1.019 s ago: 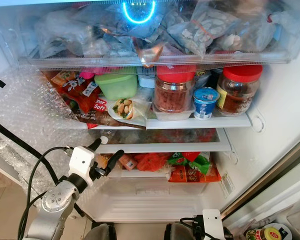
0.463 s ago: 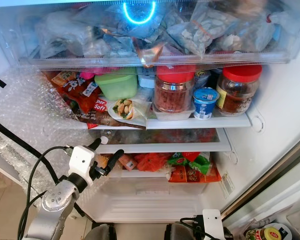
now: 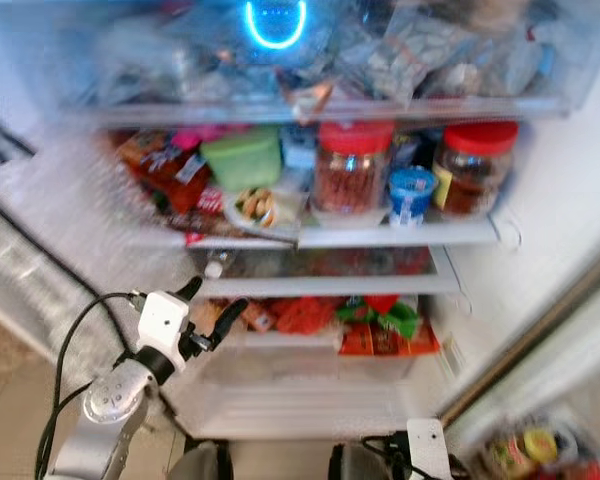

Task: Restocking fridge

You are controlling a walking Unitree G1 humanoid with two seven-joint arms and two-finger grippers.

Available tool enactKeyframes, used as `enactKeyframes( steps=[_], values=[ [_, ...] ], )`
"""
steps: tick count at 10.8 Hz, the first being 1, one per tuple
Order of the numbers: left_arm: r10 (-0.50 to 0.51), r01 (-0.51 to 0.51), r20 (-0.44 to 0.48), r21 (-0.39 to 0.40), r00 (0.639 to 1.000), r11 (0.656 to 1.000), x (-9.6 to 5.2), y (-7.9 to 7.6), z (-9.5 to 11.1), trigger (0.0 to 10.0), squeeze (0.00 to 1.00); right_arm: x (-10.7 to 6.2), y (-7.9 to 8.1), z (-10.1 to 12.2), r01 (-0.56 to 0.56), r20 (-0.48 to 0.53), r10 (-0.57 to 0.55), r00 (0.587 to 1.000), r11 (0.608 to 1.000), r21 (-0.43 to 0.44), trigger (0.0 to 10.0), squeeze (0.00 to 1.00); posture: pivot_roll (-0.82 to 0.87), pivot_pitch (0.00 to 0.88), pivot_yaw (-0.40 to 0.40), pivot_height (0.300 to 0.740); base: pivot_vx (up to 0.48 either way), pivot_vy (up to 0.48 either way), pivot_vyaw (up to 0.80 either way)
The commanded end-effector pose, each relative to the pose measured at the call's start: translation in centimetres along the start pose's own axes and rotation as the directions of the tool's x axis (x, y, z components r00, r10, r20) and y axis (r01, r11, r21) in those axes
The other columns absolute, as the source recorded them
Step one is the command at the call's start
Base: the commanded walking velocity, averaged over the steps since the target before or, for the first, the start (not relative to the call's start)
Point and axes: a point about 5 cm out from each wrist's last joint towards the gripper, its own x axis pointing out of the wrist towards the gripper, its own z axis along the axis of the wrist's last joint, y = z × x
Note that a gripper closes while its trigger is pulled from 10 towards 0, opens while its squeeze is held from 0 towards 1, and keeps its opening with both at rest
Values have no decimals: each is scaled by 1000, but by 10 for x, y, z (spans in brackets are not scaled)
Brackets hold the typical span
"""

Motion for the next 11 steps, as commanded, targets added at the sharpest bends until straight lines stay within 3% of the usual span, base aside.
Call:
enactKeyframes(
  steps=[1, 9, 11],
  values=[
    [2, -2, -7, -4, 1000, 1000, -1, 0, 0, 10000, 0, -1, 1, -4, -5, -17, 5, 1000, 1000, 0, 10000, 0, -28, 20, 36, 653, -277, 0, 0],
    [46, -46, -44, -9, 998, 999, -9, 4, -8, 10000, 0, 0, 1, -2, -9, -13, 9, 1000, 1000, 0, 10000, 0, -24, 31, 31, 653, -280, 0, 0],
    [171, -177, -130, -39, 977, 983, -20, 19, -26, 10000, 0, 0, 2, -1, -11, -13, 11, 1000, 1000, 0, 10000, 0, -23, 32, 33, 653, -146, 0, 0]
  ],
)
